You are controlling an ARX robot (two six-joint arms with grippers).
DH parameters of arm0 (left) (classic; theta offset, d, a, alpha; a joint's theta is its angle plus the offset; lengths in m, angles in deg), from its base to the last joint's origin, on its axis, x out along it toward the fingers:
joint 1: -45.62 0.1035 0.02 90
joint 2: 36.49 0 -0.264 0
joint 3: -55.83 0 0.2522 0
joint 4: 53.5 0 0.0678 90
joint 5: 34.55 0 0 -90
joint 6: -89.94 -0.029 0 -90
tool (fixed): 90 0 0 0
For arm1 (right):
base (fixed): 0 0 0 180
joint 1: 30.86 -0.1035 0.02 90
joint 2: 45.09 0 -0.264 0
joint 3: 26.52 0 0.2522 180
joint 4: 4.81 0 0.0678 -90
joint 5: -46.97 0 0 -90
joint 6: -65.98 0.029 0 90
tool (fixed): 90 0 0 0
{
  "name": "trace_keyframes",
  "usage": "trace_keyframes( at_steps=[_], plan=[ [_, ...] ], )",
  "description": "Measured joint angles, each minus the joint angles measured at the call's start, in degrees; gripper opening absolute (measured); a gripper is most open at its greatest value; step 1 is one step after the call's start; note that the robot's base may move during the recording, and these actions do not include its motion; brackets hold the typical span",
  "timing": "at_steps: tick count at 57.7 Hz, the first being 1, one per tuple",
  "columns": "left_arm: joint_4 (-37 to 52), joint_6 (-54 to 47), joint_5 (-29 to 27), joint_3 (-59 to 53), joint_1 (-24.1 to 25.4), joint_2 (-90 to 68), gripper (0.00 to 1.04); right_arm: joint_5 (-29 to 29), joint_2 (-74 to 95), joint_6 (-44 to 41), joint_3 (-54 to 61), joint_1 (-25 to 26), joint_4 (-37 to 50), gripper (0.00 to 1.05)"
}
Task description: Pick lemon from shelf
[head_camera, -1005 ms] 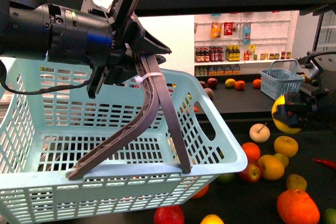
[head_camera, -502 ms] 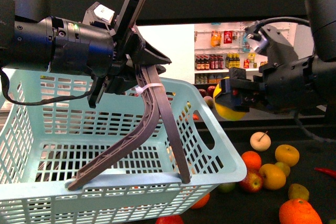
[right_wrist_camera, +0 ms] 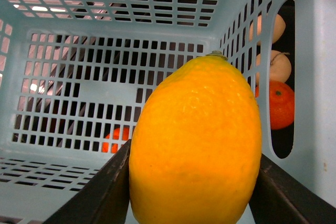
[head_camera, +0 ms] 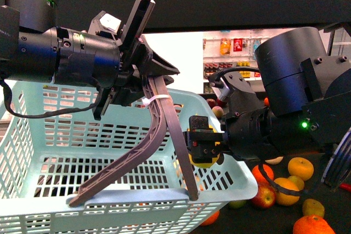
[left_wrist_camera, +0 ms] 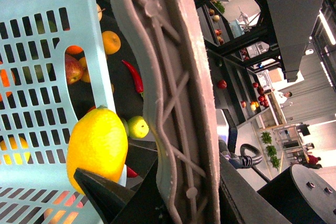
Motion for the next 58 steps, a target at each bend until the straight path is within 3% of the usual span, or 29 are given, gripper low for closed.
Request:
trace_keyframes(
  at_steps=[11,27,41,49,58],
  plan=[
    [0.0,0.0,-0.1,0.0,0.0,0.0,0.13,2.2,-0.3,3.5,-0.7,1.6,0.7,0.99],
    [0.0,0.0,-0.1,0.0,0.0,-0.1,0.13,5.6,-4.2,6.8,-2.5,13.4,1.6,0.97],
    [0.0,0.0,0.0,0.0,0.0,-0.1,0.13,3.1,5.7,-3.0,0.8,25.8,6.4,0.97],
    [0.0,0.0,0.0,0.0,0.0,-0.1,0.13,5.6,14.6,-10.1,5.2,27.0,9.7,0.97],
    [0.0,0.0,0.0,0.0,0.0,-0.1,0.13,6.4,22.3,-16.4,7.0,24.5,10.8,0.97]
  ],
)
